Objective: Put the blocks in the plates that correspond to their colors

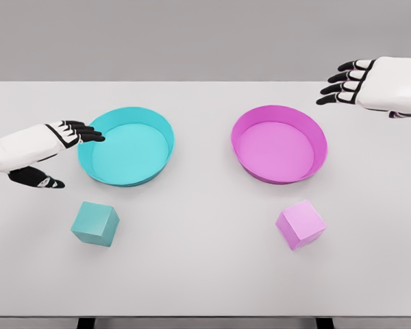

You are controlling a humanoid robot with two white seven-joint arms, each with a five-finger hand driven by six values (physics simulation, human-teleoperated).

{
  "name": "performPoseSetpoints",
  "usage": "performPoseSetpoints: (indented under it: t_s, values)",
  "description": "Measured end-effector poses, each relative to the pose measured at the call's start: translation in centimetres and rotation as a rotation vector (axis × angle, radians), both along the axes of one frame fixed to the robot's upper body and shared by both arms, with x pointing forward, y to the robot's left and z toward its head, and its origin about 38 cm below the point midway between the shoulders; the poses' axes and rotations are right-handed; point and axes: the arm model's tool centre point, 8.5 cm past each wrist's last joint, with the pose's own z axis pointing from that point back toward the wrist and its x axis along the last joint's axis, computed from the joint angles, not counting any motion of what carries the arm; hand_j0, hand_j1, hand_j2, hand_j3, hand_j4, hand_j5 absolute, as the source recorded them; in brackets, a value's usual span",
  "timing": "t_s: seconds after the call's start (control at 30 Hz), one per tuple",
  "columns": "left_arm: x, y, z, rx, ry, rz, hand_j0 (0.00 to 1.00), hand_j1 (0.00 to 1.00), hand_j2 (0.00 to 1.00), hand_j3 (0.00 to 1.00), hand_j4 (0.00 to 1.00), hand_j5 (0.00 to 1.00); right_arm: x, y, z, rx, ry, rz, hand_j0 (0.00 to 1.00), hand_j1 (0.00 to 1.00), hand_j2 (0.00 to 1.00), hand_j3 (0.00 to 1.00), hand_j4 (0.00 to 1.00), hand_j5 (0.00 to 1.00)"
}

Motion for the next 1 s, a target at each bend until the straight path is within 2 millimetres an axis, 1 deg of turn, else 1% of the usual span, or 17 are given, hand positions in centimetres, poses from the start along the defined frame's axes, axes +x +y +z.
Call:
performPoseSetpoints:
  t_s: [0.1,0.13,0.2,0.23,0.27,0.33,0.43,0.5,0.53,0.6,0.63,0.67,0.7,0.77,0.87,0.93,1.0]
  values:
    - [0.0,0.1,0.0,0.002,0.001,0.002,1.0,1.0,1.0,1.0,1.0,1.0,0.0,0.0,0.1,-0.001,-0.001,0.0,1.0,1.0,1.0,1.0,1.0,1.0]
    - [0.0,0.1,0.0,0.002,0.001,0.002,1.0,1.0,1.0,1.0,1.0,1.0,0.0,0.0,0.7,0.0,-0.015,-0.001,1.0,1.0,1.0,1.0,1.0,1.0]
    - [0.0,0.1,0.0,0.003,0.0,0.004,1.0,1.0,1.0,1.0,1.0,1.0,-0.2,-0.4,0.9,0.021,-0.001,-0.005,1.0,1.0,1.0,1.0,1.0,1.0]
    - [0.0,0.2,0.1,0.006,-0.002,0.004,1.0,1.0,1.0,1.0,1.0,1.0,-0.4,-0.8,1.9,0.037,-0.007,-0.011,1.0,1.0,1.0,1.0,1.0,1.0]
    - [0.0,0.3,0.5,0.015,-0.008,0.002,1.0,1.0,1.0,1.0,1.0,1.0,-0.5,-1.1,2.9,0.047,-0.019,-0.014,1.0,1.0,1.0,1.0,1.0,1.0]
    - [-0.1,0.5,1.5,0.057,-0.015,-0.011,1.0,1.0,1.0,1.0,1.0,1.0,-0.8,-1.7,2.9,0.057,-0.001,-0.025,1.0,1.0,1.0,1.0,1.0,1.0]
    - [-0.7,1.2,3.9,0.173,-0.021,-0.04,1.0,1.0,1.0,1.0,1.0,1.0,-1.2,-2.0,3.3,0.058,-0.001,-0.028,1.0,1.0,1.0,1.0,1.0,1.0]
    - [-1.0,1.2,5.6,0.236,-0.038,-0.06,1.0,1.0,1.0,1.0,1.0,1.0,-1.3,-1.8,3.3,0.057,0.003,-0.021,1.0,1.0,1.0,1.0,1.0,1.0]
    - [-1.2,1.3,5.9,0.259,-0.036,-0.068,1.0,1.0,1.0,1.0,1.0,1.0,-1.2,-1.4,3.4,0.058,0.001,-0.01,1.0,1.0,1.0,1.0,1.0,1.0]
    - [-1.6,1.4,6.4,0.292,-0.03,-0.077,1.0,1.0,1.0,1.0,1.0,1.0,-0.7,0.7,3.9,0.045,-0.011,0.046,1.0,1.0,1.0,1.0,1.0,1.0]
    - [-1.7,1.4,6.5,0.302,-0.026,-0.081,1.0,1.0,1.0,1.0,1.0,1.0,-0.3,2.0,2.9,0.039,0.023,0.077,1.0,1.0,1.0,1.0,1.0,1.0]
    - [-1.8,1.4,6.5,0.309,-0.023,-0.085,1.0,1.0,1.0,1.0,1.0,1.0,-0.2,2.9,1.0,0.026,0.075,0.101,1.0,1.0,1.0,1.0,1.0,1.0]
    - [-1.8,1.4,6.4,0.315,-0.017,-0.089,1.0,1.0,1.0,1.0,1.0,1.0,-0.2,3.6,-0.5,0.017,0.116,0.118,1.0,1.0,1.0,1.0,1.0,1.0]
    - [-2.0,1.2,6.0,0.323,-0.003,-0.098,1.0,1.0,1.0,1.0,1.0,1.0,-0.3,4.4,-2.7,0.002,0.175,0.14,1.0,1.0,1.0,1.0,1.0,1.0]
    - [-1.9,0.9,5.6,0.319,0.002,-0.108,1.0,1.0,1.0,1.0,1.0,1.0,-0.5,5.1,-4.7,-0.018,0.233,0.16,1.0,1.0,1.0,1.0,1.0,1.0]
    - [-1.7,0.5,5.7,0.314,-0.013,-0.111,1.0,1.0,1.0,1.0,1.0,1.0,-0.6,5.4,-5.4,-0.027,0.252,0.169,1.0,1.0,1.0,1.0,1.0,1.0]
    - [-0.9,0.0,7.1,0.311,-0.066,-0.111,1.0,1.0,1.0,1.0,1.0,1.0,-0.7,5.5,-5.8,-0.033,0.266,0.173,1.0,1.0,1.0,1.0,1.0,1.0]
